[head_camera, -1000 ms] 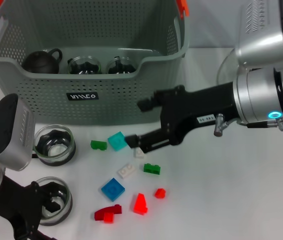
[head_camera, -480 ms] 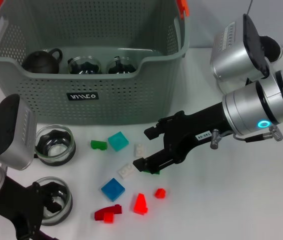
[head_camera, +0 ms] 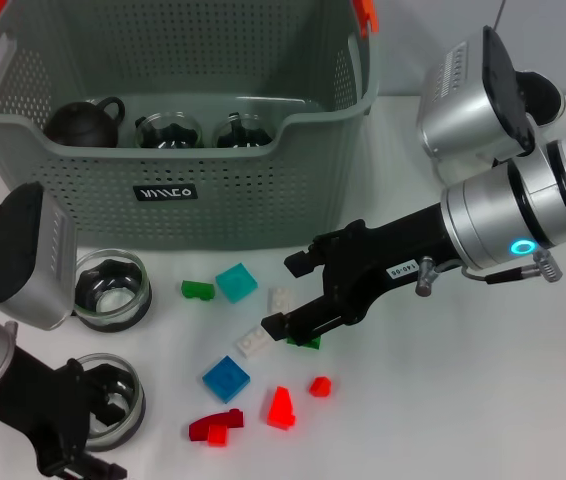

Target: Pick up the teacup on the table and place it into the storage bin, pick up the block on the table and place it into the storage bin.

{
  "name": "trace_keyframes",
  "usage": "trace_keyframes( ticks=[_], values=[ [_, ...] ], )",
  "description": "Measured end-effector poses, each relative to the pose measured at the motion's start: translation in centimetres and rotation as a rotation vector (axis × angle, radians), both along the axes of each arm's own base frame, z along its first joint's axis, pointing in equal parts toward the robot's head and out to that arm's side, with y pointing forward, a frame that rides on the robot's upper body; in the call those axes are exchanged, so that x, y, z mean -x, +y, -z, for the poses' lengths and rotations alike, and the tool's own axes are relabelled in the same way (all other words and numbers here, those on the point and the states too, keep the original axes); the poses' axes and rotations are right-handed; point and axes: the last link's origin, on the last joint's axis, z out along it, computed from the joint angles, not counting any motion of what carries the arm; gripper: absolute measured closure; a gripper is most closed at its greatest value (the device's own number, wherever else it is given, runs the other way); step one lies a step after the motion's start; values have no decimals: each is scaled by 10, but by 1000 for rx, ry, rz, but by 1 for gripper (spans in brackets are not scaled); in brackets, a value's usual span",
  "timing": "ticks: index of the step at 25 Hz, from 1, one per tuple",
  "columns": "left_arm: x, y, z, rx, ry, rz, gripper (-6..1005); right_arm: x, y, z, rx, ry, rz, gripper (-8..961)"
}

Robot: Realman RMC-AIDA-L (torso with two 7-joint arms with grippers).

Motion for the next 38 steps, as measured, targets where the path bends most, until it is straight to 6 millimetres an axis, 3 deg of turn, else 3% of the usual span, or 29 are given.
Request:
trace_keyframes(
  ticks=[9, 19, 22, 38],
  values=[
    [2, 3, -1, -24, 10, -2, 348, 2, 1, -1, -5, 5, -3, 22],
    [2, 4, 1, -28, 14, 1, 841, 2, 3, -4, -13, 9, -1, 23],
    [1, 4, 0, -33, 7, -6, 932, 2, 3, -4, -14, 9, -2, 23],
    [-13, 3, -15, -57, -53, -53, 949, -3, 6, -10, -36, 19, 11, 22]
  ],
)
